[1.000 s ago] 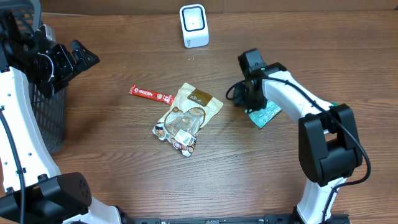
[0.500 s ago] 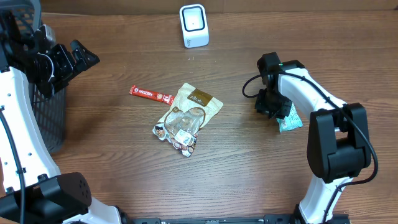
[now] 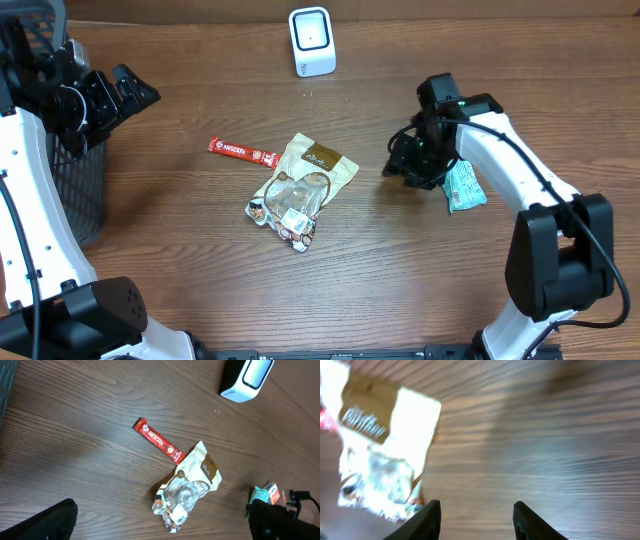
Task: Scan the item barcode
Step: 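Move the right gripper to the clear snack bag and grasp it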
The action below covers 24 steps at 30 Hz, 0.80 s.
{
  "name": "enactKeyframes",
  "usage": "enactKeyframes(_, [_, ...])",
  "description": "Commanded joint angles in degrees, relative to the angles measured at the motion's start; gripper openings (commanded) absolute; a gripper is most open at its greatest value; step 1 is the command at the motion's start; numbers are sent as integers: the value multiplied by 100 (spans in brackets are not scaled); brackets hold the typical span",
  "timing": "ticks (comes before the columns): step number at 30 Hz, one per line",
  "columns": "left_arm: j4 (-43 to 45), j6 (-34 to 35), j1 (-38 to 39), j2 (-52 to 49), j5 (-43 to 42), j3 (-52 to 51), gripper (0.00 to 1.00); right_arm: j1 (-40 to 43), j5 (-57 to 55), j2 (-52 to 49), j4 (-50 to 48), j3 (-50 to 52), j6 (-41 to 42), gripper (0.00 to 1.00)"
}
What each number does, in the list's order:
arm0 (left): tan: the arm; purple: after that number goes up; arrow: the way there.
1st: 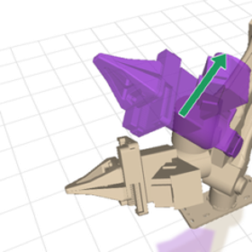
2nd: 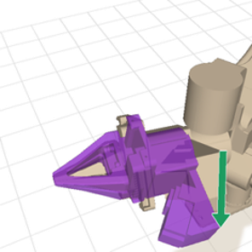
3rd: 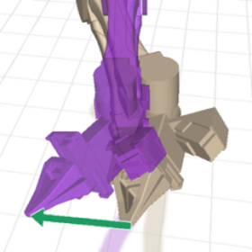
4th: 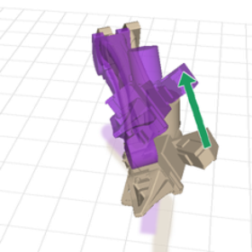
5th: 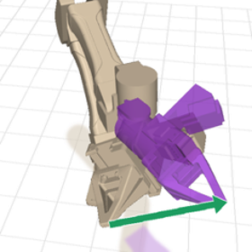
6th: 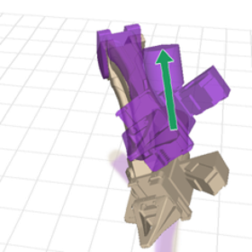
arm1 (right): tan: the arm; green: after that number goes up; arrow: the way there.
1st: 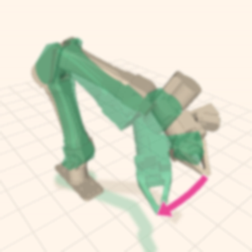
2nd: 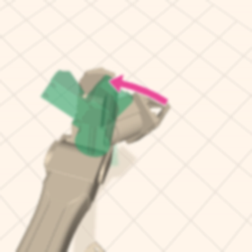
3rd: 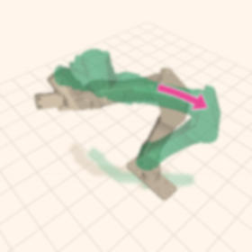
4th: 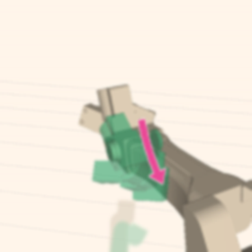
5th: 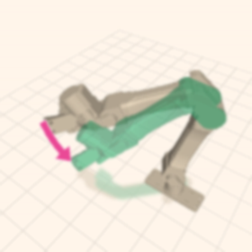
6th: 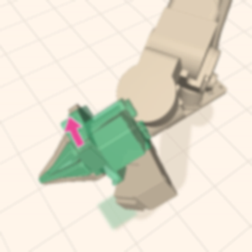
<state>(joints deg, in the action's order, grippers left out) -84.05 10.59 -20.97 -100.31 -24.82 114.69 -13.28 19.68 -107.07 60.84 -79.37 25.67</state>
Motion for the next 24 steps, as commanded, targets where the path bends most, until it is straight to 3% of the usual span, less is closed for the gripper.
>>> enactKeyframes(1, [7,37,37,-7,-4,-11,100,-227,592,190,-109,13,-109,47])
enactKeyframes(12, [9,35,37,-7,-4,-11,100,-970,577,527,-531,20,-105,52])
enactKeyframes(24, [9,37,37,-7,-4,-11,100,-1547,-256,525,-984,31,-37,58])
